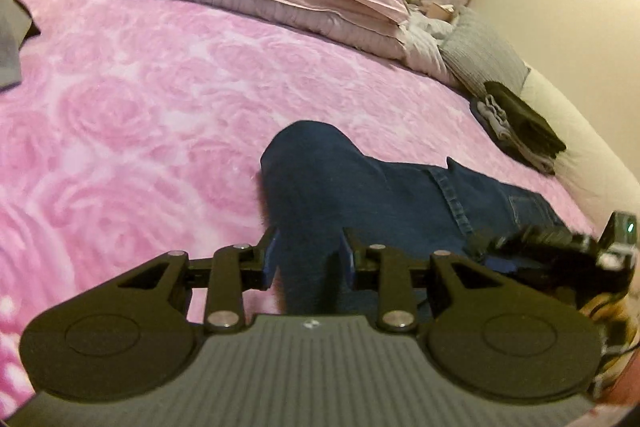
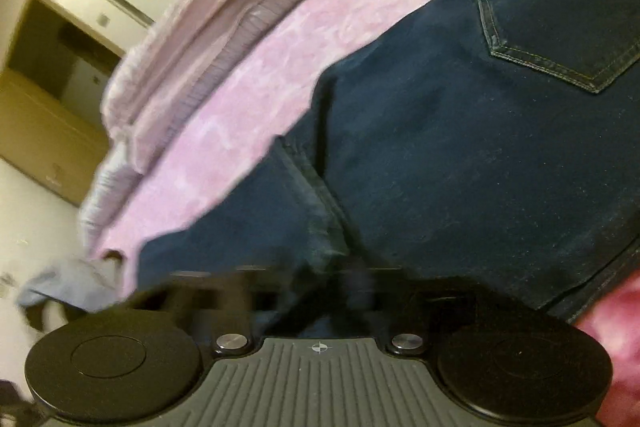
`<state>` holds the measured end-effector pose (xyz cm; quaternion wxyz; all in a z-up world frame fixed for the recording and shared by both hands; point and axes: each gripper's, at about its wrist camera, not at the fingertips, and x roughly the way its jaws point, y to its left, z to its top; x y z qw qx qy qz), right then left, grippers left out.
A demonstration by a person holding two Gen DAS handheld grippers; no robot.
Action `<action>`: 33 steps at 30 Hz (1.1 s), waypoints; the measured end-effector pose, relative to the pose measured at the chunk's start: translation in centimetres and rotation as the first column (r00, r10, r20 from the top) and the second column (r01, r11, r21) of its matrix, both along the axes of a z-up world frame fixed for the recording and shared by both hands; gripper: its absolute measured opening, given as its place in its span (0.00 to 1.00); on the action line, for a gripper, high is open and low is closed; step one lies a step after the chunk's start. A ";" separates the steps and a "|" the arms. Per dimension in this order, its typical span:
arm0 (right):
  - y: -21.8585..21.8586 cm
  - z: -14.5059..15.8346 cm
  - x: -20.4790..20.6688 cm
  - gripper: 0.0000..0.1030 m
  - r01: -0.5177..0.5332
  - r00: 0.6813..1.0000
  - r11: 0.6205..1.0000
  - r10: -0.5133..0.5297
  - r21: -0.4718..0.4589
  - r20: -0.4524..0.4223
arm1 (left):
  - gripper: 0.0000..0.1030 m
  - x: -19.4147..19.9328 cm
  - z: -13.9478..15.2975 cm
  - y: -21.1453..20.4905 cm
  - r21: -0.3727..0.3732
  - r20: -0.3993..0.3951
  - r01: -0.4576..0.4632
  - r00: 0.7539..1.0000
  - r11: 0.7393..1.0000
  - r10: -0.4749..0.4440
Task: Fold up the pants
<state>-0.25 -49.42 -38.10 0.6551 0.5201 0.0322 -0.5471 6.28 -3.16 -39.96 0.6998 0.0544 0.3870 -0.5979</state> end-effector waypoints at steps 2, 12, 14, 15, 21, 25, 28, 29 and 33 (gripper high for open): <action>1.2 0.0 -0.2 0.09 0.034 0.999 0.998 -0.032 -0.062 0.030 | 0.26 -0.1 0.1 0.2 -0.006 -0.009 -0.003 1.000 1.000 0.003; 6.2 2.6 -2.8 0.08 0.183 0.958 0.964 -0.219 -0.195 -0.186 | 0.24 -1.8 0.5 -1.3 -0.030 0.060 0.084 0.995 0.996 -0.082; 6.0 1.7 -2.6 0.08 0.181 0.957 0.969 -0.213 -0.165 -0.199 | 0.23 -2.5 0.1 -2.0 -0.020 0.078 0.104 0.992 0.994 -0.102; 5.8 1.3 -2.3 0.08 0.177 0.951 0.972 -0.209 -0.154 -0.228 | 0.20 -2.8 -0.1 -2.3 -0.012 0.086 0.111 0.990 0.994 -0.110; 4.8 0.6 -0.7 0.14 0.112 0.921 0.988 -0.144 -0.109 -0.361 | 0.18 -3.4 -1.0 -3.8 0.054 0.155 0.111 0.981 0.992 -0.118; 4.1 2.7 -0.2 0.31 0.087 0.858 0.990 -0.129 -0.108 -0.497 | 0.18 -3.0 -0.6 -5.3 0.067 0.220 0.087 0.970 0.994 -0.100; 2.8 4.1 0.4 0.31 0.041 0.827 0.983 -0.133 -0.178 -0.547 | 0.18 -2.7 -0.3 -7.1 0.058 0.229 0.076 0.969 0.995 -0.087; 2.2 4.3 0.6 0.31 -0.002 0.837 0.980 -0.107 -0.199 -0.536 | 0.18 -2.7 -0.3 -7.7 0.055 0.233 0.077 0.968 0.996 -0.088; -0.7 3.2 1.6 0.18 -0.118 0.851 0.965 -0.024 -0.236 -0.525 | 0.17 -3.0 -1.4 -10.7 0.066 0.253 0.088 0.962 0.994 -0.102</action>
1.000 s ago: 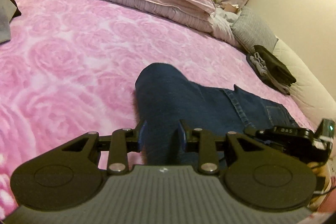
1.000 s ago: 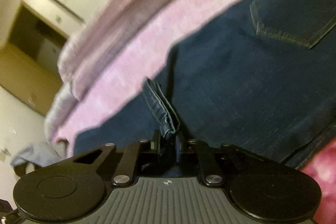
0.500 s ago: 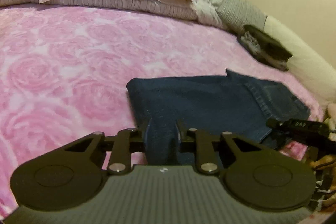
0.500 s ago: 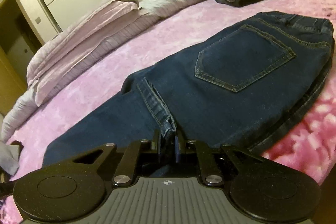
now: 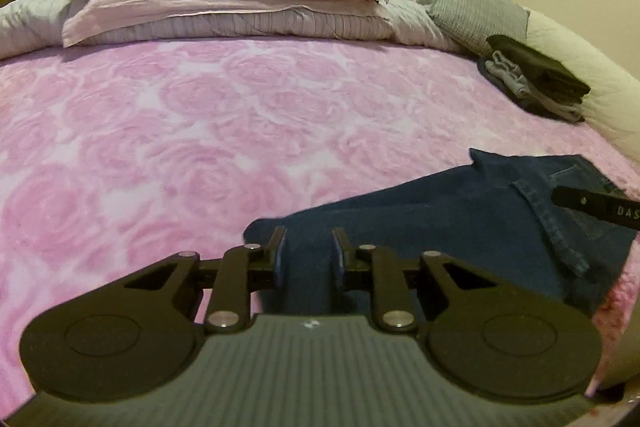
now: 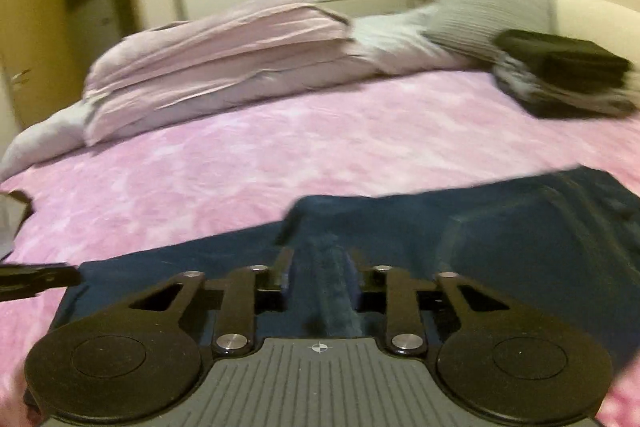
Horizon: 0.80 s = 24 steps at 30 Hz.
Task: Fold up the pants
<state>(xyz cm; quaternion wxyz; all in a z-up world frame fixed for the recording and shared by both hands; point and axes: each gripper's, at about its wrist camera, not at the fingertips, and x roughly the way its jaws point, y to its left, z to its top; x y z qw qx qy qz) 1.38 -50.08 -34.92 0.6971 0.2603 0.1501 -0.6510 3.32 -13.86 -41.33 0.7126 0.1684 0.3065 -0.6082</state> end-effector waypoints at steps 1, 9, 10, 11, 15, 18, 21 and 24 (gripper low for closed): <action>-0.8 -0.9 0.1 0.17 -0.005 1.000 1.000 0.005 0.028 -0.003 | 0.17 -0.1 -0.6 -0.8 0.018 0.015 0.003 1.000 1.000 -0.003; 1.0 -2.0 -1.2 0.15 0.053 0.999 0.987 -0.053 0.154 0.000 | 0.15 0.1 -0.9 -0.4 0.032 0.033 -0.018 0.999 0.999 0.017; 2.4 -1.6 -1.2 0.15 0.049 0.999 0.990 -0.048 0.133 -0.011 | 0.15 -0.1 -0.3 0.6 0.025 0.019 -0.019 1.000 0.999 0.019; 3.1 -1.2 -1.2 0.15 0.040 0.999 0.992 -0.039 0.122 -0.014 | 0.15 -0.3 0.1 1.8 0.016 0.007 -0.016 1.000 1.000 0.016; 6.0 -1.6 -0.7 0.15 0.014 0.999 0.990 -0.010 0.138 -0.034 | 0.15 -2.3 0.8 6.2 0.009 -0.023 0.023 0.999 1.000 -0.023; 6.6 -2.6 -0.8 0.15 0.022 1.000 0.987 -0.022 0.158 0.000 | 0.17 -3.7 -1.2 7.2 0.087 -0.001 0.024 1.000 0.996 -0.024; 7.7 -1.3 -1.3 0.19 0.039 0.998 0.986 -0.046 0.160 0.041 | 0.16 -4.5 -0.5 7.7 0.090 0.038 0.000 0.999 0.996 -0.003; 9.8 -0.1 -3.0 0.47 0.054 0.995 0.990 -0.065 0.130 0.081 | 0.20 -4.6 0.8 8.0 0.097 0.036 -0.009 0.999 0.995 0.005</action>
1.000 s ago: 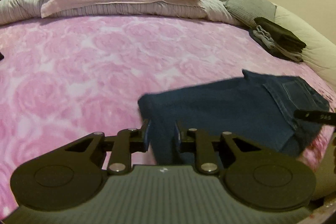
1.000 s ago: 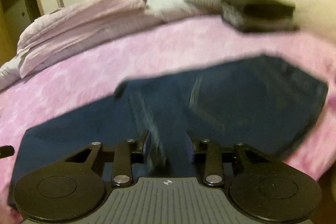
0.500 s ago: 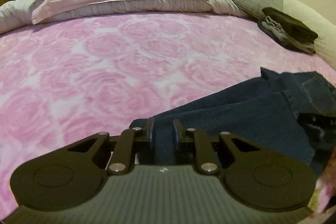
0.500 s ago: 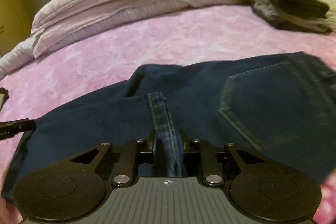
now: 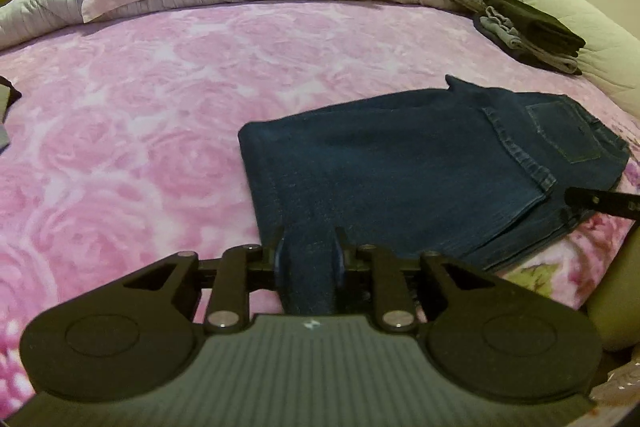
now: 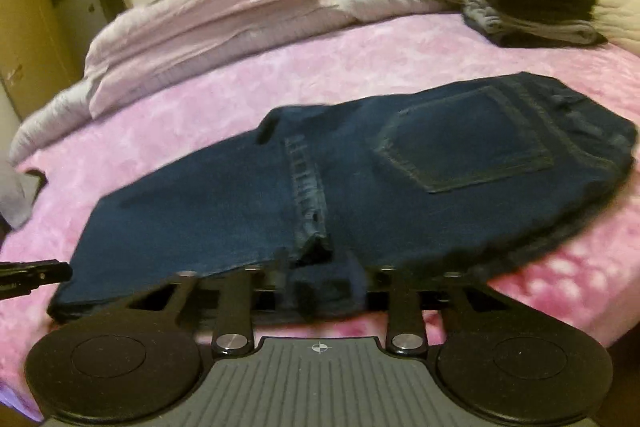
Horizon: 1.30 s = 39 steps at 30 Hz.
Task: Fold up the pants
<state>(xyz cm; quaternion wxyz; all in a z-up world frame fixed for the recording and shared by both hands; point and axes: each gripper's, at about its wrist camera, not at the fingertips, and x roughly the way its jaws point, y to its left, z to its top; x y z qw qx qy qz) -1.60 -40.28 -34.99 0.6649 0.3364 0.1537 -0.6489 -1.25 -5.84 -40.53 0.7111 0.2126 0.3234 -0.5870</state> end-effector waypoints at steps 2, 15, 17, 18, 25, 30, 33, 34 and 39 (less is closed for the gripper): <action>1.5 0.5 -2.6 0.51 0.065 0.997 0.998 -0.064 -0.021 0.048 | 0.25 0.0 1.0 0.5 -0.016 0.002 -0.002 1.000 1.000 0.002; 3.9 -1.0 -22.6 0.51 0.451 0.777 0.892 -0.379 -0.023 0.502 | 0.31 1.3 2.1 1.2 0.010 -0.065 -0.076 0.995 0.997 0.076; 3.5 -1.9 -24.3 0.52 0.476 0.738 0.880 -0.398 -0.002 0.544 | 0.31 1.5 1.9 1.2 0.022 -0.068 -0.084 0.994 0.996 0.085; 3.2 -2.4 -25.0 0.53 0.486 0.718 0.874 -0.406 0.011 0.566 | 0.31 1.5 1.9 1.2 0.026 -0.072 -0.086 0.994 0.996 0.088; 1.7 -4.4 -26.9 0.53 0.522 0.652 0.852 -0.427 0.038 0.627 | 0.31 2.2 1.3 1.7 0.050 -0.099 -0.114 0.988 0.992 0.119; 1.3 -3.7 -26.4 0.53 0.485 0.706 0.874 -0.397 0.007 0.587 | 0.31 2.6 0.8 1.7 0.065 -0.115 -0.130 0.984 0.989 0.137; 1.9 -4.1 -26.6 0.52 0.480 0.694 0.877 -0.378 -0.002 0.613 | 0.31 2.6 0.8 1.8 0.063 -0.121 -0.127 0.984 0.990 0.134; 1.9 -4.3 -26.7 0.52 0.481 0.690 0.877 -0.383 0.007 0.614 | 0.31 2.8 0.7 1.8 0.062 -0.124 -0.127 0.983 0.990 0.134; 0.1 -3.3 -25.5 0.40 0.466 0.747 0.883 -0.431 0.063 0.506 | 0.31 3.4 0.4 1.8 0.067 -0.161 -0.139 0.976 0.988 0.148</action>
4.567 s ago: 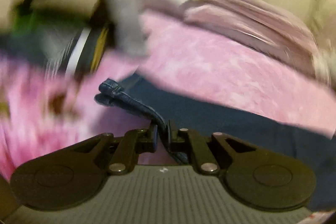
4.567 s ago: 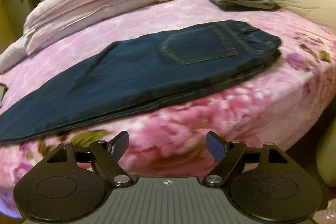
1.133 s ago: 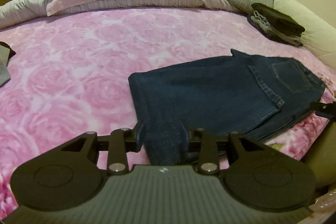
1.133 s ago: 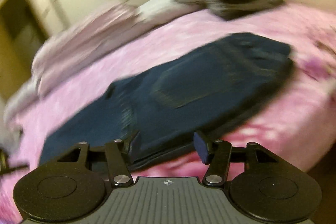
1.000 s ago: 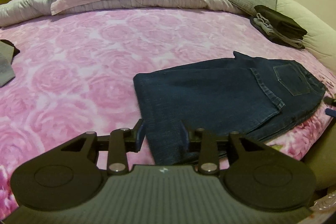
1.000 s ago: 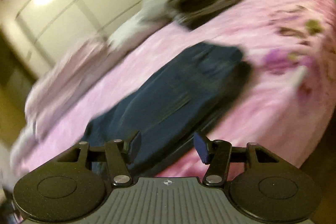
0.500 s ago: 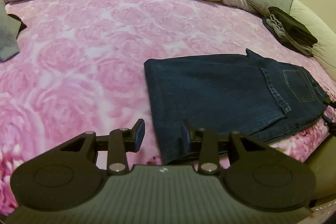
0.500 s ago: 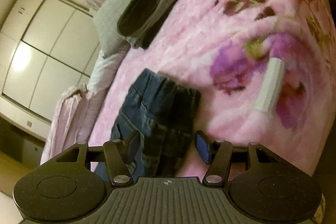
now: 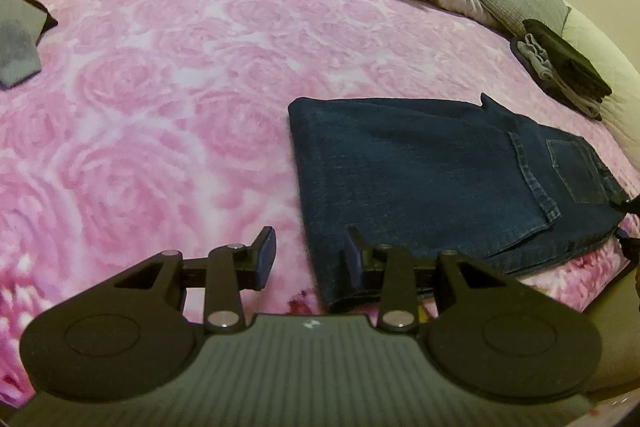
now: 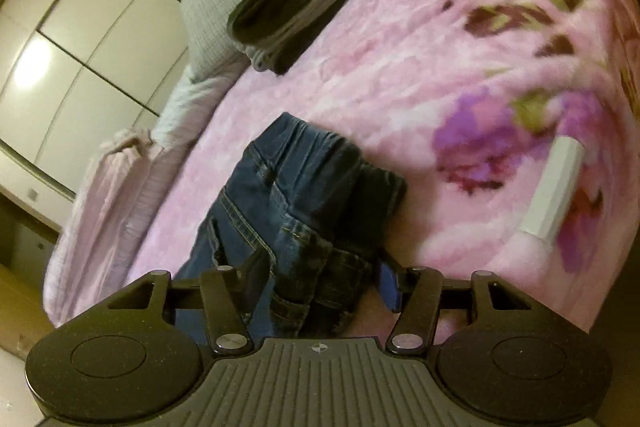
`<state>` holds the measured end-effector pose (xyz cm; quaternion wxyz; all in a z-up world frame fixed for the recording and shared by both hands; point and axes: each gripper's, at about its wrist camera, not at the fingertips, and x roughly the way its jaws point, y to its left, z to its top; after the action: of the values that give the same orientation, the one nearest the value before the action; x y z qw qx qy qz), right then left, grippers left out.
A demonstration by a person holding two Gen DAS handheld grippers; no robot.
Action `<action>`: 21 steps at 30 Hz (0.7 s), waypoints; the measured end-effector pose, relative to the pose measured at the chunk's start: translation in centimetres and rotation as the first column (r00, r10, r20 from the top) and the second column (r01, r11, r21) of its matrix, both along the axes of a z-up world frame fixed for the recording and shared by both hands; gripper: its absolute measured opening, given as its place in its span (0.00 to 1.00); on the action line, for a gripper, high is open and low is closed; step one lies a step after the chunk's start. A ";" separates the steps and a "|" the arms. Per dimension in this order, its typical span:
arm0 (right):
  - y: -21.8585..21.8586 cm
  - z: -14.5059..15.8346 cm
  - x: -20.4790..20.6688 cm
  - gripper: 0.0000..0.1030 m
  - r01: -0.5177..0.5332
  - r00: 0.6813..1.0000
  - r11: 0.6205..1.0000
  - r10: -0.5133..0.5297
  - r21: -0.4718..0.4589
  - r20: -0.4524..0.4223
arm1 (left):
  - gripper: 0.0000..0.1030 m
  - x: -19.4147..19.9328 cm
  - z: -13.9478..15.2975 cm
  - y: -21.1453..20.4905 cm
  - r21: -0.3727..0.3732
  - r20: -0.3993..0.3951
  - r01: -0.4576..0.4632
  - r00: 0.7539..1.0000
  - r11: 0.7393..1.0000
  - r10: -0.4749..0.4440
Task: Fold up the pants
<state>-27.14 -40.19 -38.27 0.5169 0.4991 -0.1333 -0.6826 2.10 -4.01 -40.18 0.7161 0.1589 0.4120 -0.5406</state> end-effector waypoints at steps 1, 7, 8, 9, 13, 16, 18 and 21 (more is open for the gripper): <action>0.2 -0.2 -0.2 0.36 0.023 0.999 1.000 -0.023 -0.004 0.025 | 0.31 0.1 0.0 0.0 -0.003 -0.004 -0.002 1.000 1.000 0.002; 0.3 -0.3 0.4 0.23 0.103 0.993 0.994 -0.102 -0.020 0.054 | 0.31 1.1 0.0 0.6 -0.012 -0.026 -0.023 0.999 1.000 0.022; -0.2 0.7 1.1 0.21 0.102 0.995 0.995 -0.102 0.008 -0.004 | 0.31 1.4 0.1 0.7 -0.014 -0.027 -0.026 0.999 1.000 0.026; -0.8 1.8 1.9 0.20 0.097 0.993 0.995 -0.094 0.035 -0.078 | 0.31 1.7 0.1 0.9 -0.017 -0.026 -0.030 0.999 0.999 0.029; -2.9 7.7 7.1 0.19 0.043 0.919 0.997 -0.014 0.065 -0.395 | 0.31 2.9 0.3 1.9 -0.025 -0.037 -0.049 0.998 0.998 0.048; -3.5 12.2 13.0 0.18 -0.062 0.798 0.998 0.062 0.021 -0.600 | 0.31 3.9 0.4 3.2 -0.027 -0.043 -0.073 0.996 0.997 0.072; -3.3 14.4 18.3 0.18 -0.163 0.666 0.987 0.105 -0.006 -0.738 | 0.31 4.9 0.5 4.4 -0.028 -0.055 -0.097 0.994 0.995 0.095; -1.7 16.0 26.9 0.18 -0.352 0.424 0.936 0.146 -0.014 -0.894 | 0.31 6.2 0.5 6.3 -0.029 -0.075 -0.133 0.989 0.991 0.130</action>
<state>-0.22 -41.85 -22.29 0.6531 0.0343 0.1608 -0.7392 8.32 2.30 -39.69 0.7372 0.0995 0.4383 -0.5045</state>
